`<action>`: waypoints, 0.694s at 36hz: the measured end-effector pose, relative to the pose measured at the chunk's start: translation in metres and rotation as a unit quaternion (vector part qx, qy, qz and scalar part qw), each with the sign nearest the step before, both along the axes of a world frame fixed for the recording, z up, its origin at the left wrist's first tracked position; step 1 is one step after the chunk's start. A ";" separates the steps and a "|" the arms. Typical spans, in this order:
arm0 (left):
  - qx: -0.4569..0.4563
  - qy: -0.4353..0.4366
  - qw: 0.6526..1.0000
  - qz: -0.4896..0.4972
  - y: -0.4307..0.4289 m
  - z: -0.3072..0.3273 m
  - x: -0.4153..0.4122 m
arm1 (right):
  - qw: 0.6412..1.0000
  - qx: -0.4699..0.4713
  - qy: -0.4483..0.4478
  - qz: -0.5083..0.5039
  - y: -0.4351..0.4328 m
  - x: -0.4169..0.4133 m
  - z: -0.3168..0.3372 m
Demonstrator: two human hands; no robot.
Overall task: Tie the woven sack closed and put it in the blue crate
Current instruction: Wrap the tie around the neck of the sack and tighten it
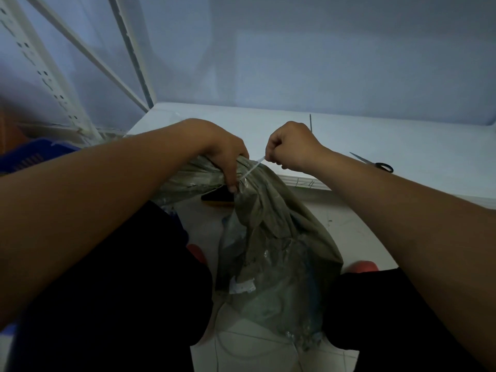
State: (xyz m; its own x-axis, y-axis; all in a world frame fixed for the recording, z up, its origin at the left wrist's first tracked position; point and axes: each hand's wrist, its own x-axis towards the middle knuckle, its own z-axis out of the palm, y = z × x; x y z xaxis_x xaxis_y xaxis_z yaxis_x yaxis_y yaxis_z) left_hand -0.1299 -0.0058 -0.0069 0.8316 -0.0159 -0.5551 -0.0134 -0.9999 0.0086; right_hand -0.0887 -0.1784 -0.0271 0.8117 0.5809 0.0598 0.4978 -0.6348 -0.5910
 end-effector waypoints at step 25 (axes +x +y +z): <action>0.107 -0.207 0.965 -0.116 -0.004 -0.004 0.010 | 0.997 -0.032 -0.065 -0.003 -0.009 0.010 0.000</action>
State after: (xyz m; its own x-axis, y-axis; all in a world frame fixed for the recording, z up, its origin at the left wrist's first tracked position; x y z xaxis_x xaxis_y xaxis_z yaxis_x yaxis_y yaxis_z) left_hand -0.1203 -0.0103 -0.0104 0.9707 -0.1505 -0.1874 -0.1957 -0.9476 -0.2525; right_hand -0.0786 -0.1876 -0.0274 0.8029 0.5823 0.1278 0.5638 -0.6721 -0.4801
